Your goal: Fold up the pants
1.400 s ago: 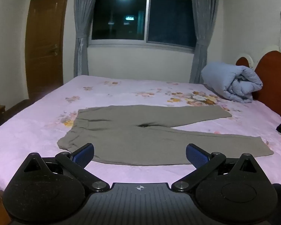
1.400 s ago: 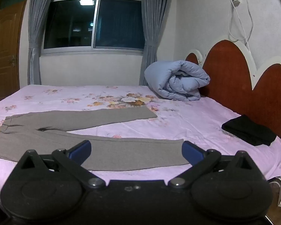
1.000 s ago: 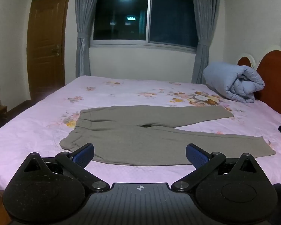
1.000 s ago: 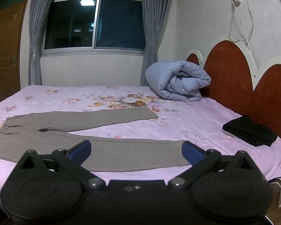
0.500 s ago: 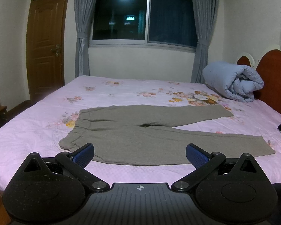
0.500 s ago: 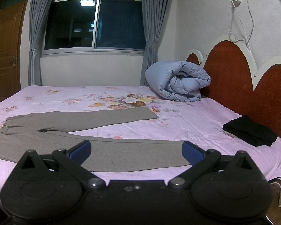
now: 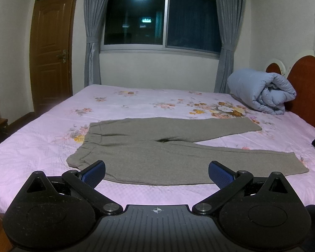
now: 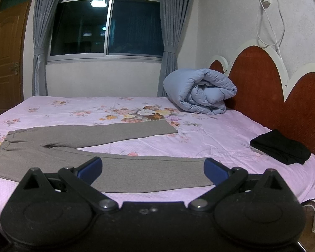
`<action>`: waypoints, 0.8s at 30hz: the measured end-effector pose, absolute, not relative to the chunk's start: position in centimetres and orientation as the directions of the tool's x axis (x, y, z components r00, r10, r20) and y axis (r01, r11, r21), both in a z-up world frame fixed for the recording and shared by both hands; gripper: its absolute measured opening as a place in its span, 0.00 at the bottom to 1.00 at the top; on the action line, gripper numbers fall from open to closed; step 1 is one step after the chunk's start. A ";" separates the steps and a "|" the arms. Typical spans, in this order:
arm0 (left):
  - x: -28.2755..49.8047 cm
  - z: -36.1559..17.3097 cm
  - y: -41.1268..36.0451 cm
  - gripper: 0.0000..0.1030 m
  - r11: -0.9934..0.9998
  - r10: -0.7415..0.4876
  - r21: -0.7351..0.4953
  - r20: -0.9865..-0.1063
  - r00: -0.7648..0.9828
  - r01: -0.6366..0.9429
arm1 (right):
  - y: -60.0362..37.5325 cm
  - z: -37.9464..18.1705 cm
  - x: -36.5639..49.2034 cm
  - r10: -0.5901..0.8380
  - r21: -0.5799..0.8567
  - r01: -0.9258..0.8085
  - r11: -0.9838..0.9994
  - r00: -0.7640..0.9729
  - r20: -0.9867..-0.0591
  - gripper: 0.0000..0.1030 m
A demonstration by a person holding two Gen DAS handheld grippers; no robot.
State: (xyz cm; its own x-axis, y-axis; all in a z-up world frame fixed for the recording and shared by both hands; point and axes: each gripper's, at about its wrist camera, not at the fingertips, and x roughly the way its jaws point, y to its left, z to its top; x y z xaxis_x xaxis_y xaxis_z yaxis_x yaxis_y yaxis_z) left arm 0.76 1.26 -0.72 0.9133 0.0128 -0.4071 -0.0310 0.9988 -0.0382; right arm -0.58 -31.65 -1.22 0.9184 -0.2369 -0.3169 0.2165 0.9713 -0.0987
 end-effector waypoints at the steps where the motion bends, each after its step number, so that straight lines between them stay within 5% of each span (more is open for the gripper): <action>1: 0.8 -0.8 1.3 1.00 0.999 0.013 -0.039 -0.407 0.913 -0.031 | -31.6 -1.2 -0.6 -0.237 -0.099 0.217 0.971 0.919 -0.316 0.94; 24: 0.4 -0.6 0.8 1.00 0.999 0.011 -0.035 -0.407 0.913 -0.028 | -31.4 -1.1 -0.5 -0.236 -0.098 0.216 0.971 0.919 -0.317 0.94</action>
